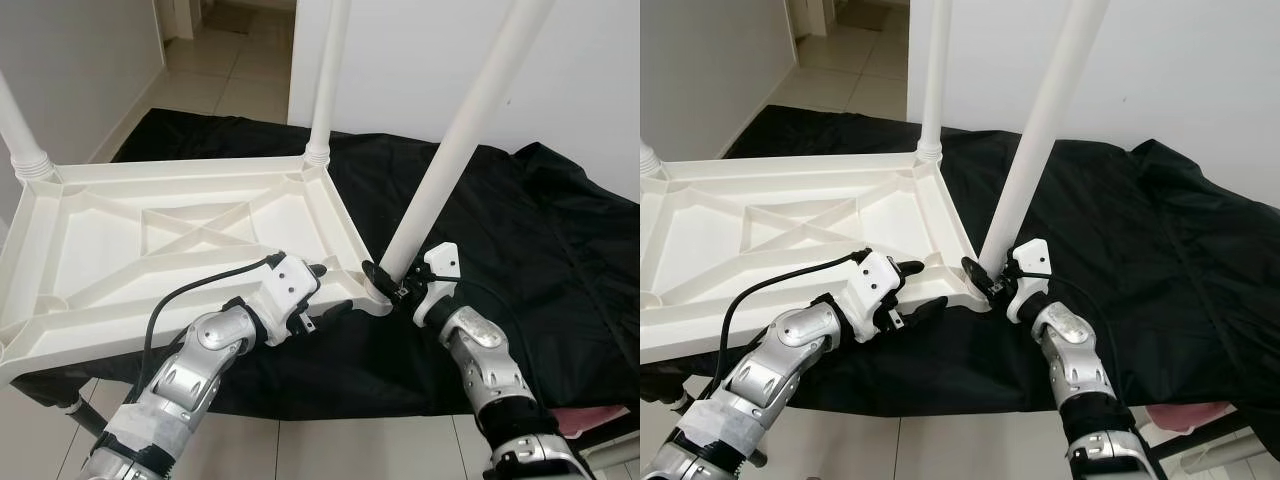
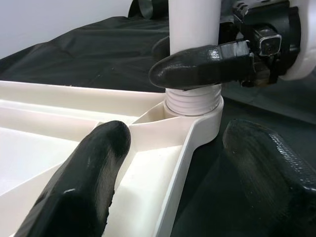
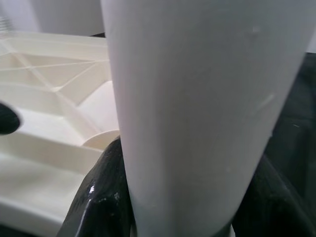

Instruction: Building children table

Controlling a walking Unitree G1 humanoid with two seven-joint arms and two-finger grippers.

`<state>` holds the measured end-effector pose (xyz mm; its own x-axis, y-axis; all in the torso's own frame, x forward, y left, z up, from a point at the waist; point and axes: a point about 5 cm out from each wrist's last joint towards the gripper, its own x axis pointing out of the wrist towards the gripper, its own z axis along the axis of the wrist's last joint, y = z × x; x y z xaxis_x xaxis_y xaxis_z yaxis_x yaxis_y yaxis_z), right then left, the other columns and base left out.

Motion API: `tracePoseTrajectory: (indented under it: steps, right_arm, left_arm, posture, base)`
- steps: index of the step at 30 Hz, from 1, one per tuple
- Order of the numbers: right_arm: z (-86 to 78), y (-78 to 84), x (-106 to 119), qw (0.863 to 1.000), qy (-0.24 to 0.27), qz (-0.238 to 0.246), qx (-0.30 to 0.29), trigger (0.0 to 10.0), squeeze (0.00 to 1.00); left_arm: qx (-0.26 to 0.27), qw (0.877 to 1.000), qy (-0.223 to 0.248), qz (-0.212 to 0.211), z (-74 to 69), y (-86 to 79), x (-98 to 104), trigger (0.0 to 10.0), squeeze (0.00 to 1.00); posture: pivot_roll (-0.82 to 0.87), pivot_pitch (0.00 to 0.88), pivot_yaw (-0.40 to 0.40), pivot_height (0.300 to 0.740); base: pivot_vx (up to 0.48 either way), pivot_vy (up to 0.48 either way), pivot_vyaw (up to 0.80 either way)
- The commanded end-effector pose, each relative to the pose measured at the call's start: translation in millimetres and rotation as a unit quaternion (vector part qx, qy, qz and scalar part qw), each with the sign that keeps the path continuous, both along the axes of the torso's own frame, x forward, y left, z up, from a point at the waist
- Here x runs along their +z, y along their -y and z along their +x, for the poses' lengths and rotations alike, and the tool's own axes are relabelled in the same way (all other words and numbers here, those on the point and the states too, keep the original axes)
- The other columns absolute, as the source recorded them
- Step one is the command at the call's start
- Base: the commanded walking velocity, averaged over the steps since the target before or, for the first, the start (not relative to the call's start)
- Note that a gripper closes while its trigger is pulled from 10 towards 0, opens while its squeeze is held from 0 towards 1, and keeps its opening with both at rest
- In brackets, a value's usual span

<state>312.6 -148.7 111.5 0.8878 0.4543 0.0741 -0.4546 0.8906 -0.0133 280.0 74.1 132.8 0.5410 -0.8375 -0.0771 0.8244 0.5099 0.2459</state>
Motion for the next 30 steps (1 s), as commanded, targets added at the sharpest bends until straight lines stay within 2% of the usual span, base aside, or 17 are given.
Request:
tracePoseTrajectory:
  steps: [1, 3, 6, 11, 14, 16, 19, 24, 25, 27, 28, 30]
  right_arm:
    - [-3.1, 11.4, -10.6, 0.998, -0.031, -0.006, -0.049, 10.0, 0.00]
    - [-4.7, 10.8, -11.4, 0.997, -0.036, -0.001, -0.069, 10.0, 0.00]
    - [-13.1, 0.4, -12.4, 0.991, -0.045, 0.014, -0.122, 10.0, 0.00]
    - [-16.6, -5.2, -12.9, 0.986, -0.054, 0.032, -0.153, 10.0, 0.00]
    - [-18.7, -13.4, -13.5, 0.968, -0.075, 0.059, -0.232, 10.0, 0.00]
    - [-19.3, -16.2, -13.2, 0.964, -0.078, 0.065, -0.248, 10.0, 0.00]
    - [-23.0, -27.0, -11.8, 0.964, -0.076, 0.066, -0.244, 10.0, 0.00]
    - [-23.9, -27.8, -9.7, 0.968, -0.073, 0.062, -0.230, 10.0, 0.00]
    - [-23.6, -26.1, -8.0, 0.970, -0.070, 0.064, -0.226, 10.0, 0.32]
    - [-23.6, -26.1, -8.0, 0.970, -0.070, 0.064, -0.226, 10.0, 0.32]
    - [-23.1, -26.3, -6.2, 0.974, -0.067, 0.071, -0.206, 10.0, 1.00]
    - [-22.7, -24.9, -3.7, 0.975, -0.063, 0.079, -0.196, 10.0, 1.00]
  left_arm:
    - [-0.011, 1.000, -0.001, 0.004, -2.4, 0.6, -0.5, 10.0, 0.00]
    - [-0.012, 1.000, -0.001, 0.004, -2.5, 0.5, -0.6, 10.0, 0.00]
    - [-0.015, 1.000, -0.002, 0.007, -3.1, -0.5, -0.9, 10.0, 0.00]
    - [-0.016, 1.000, -0.001, 0.009, -2.6, -1.1, -0.6, 10.0, 0.00]
    - [-0.016, 1.000, 0.002, 0.010, -0.2, -0.9, 1.4, 10.0, 0.00]
    - [-0.016, 1.000, 0.003, 0.009, 0.5, -0.9, 2.1, 10.0, 0.00]
    - [-0.014, 1.000, 0.002, 0.004, 0.3, -1.6, 3.6, 10.0, 0.00]
    - [-0.016, 1.000, 0.001, 0.003, -0.2, -2.0, 4.1, 10.0, 0.00]
    - [-0.016, 1.000, 0.001, 0.003, 0.0, -2.1, 4.3, 10.0, 0.00]
    - [-0.016, 1.000, 0.001, 0.003, 0.0, -2.1, 4.3, 10.0, 0.00]
    - [-0.016, 1.000, 0.002, 0.004, 0.3, -2.3, 4.5, 10.0, 0.00]
    - [-0.015, 1.000, 0.002, 0.004, 0.5, -2.4, 4.6, 10.0, 0.00]
  posture:
    - [0.01, 0.000, -0.105, 0.740]
    - [0.01, 0.000, -0.105, 0.740]
    - [0.01, 0.000, -0.101, 0.740]
    - [0.01, 0.000, -0.101, 0.740]
    - [0.01, 0.000, -0.103, 0.740]
    - [0.01, 0.000, -0.103, 0.740]
    - [0.01, 0.000, -0.103, 0.740]
    - [0.01, 0.000, -0.103, 0.740]
    - [0.01, 0.000, -0.103, 0.740]
    - [0.01, 0.000, -0.103, 0.740]
    - [0.02, 0.000, -0.105, 0.740]
    - [0.02, 0.000, -0.107, 0.740]
  base:
    - [0.000, 0.000, 0.00]
    - [0.000, 0.000, 0.00]
    - [0.000, 0.000, 0.00]
    - [0.000, 0.000, 0.00]
    - [0.000, 0.000, 0.00]
    - [0.000, 0.000, 0.00]
    - [0.000, 0.000, 0.00]
    - [0.000, 0.000, 0.00]
    - [0.000, 0.000, 0.00]
    - [0.000, 0.000, 0.00]
    - [0.000, 0.000, 0.00]
    - [0.000, 0.000, 0.00]
